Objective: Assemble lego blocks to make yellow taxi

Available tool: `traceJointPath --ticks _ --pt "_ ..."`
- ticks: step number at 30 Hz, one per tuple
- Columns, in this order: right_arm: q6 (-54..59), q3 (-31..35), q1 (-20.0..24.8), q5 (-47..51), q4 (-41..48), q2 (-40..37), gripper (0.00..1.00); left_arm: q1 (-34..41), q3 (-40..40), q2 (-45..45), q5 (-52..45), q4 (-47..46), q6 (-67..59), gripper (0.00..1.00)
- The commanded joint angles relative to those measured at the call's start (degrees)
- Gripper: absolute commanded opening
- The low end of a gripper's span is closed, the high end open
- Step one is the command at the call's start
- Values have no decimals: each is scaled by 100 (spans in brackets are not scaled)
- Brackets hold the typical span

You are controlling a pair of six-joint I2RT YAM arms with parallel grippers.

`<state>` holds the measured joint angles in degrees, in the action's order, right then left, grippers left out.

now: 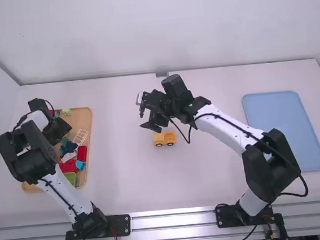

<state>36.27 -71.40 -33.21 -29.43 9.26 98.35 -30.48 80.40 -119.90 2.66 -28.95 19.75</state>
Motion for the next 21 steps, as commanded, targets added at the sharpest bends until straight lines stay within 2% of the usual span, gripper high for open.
traceJointPath --ticks 1,7,14,21 --pt "-4 -170 15 -9 24 -20 99 -15 -11 -98 105 63 37 57" --pt "-7 -170 24 -15 26 -20 99 -15 -26 -116 114 120 -9 45" --pt "-4 -170 22 -11 44 -20 99 -17 -109 -120 131 291 -7 36" --pt "-4 -170 35 -7 66 -20 99 -15 -74 -118 103 291 -7 35"
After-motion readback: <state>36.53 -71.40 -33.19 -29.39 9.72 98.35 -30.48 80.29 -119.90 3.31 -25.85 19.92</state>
